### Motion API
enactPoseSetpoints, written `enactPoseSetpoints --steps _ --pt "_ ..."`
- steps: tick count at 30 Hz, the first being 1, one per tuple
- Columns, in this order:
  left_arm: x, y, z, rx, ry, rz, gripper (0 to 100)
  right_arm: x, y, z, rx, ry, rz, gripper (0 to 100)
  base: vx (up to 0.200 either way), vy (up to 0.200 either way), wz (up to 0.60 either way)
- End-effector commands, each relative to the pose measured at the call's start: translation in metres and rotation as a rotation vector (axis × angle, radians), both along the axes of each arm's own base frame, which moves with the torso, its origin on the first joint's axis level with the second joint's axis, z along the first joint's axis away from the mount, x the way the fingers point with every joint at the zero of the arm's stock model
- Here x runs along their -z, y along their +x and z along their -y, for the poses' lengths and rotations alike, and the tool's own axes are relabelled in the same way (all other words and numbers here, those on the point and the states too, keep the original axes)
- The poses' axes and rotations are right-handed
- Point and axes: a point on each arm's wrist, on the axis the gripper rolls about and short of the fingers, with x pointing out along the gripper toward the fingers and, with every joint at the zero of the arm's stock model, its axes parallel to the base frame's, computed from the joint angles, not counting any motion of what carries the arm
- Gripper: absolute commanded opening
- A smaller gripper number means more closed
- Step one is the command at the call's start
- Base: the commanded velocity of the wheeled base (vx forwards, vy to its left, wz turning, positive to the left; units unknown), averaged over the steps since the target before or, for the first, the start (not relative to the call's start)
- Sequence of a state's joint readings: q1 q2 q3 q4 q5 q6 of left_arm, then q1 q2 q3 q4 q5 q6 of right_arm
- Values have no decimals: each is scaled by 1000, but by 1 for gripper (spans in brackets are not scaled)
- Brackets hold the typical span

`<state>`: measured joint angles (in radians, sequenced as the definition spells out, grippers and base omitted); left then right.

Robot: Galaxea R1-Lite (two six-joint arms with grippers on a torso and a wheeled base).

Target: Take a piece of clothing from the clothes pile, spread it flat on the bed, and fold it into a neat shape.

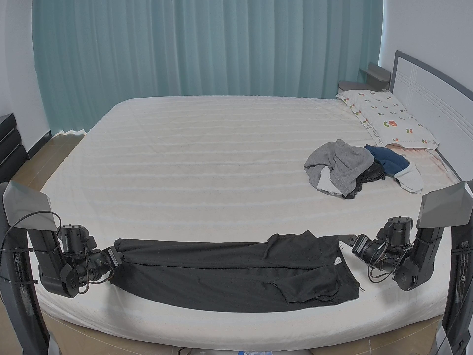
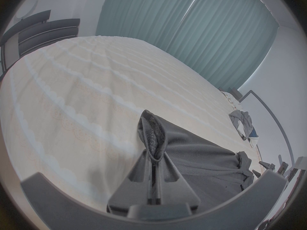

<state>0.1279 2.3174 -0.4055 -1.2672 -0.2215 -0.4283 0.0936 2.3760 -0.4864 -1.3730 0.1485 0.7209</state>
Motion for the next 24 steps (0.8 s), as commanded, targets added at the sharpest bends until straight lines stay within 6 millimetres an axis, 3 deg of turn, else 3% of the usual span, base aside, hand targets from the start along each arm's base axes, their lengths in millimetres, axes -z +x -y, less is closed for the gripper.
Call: enactPoseSetpoints --steps 1,8,18,24 --pt "-1 1 0 -8 -9 4 0 -1 0 1 3 0 3 100 -200 0 0" --pt "0 1 0 -16 -23 0 0 -1 2 2 6 1 9 100 -200 0 0" --pt "-4 11 1 -45 -72 33 0 -1 2 2 6 1 9 100 0 0 0" --pt "-18 20 19 -39 -143 74 0 -1 3 1 4 1 10 100 0 0 0"
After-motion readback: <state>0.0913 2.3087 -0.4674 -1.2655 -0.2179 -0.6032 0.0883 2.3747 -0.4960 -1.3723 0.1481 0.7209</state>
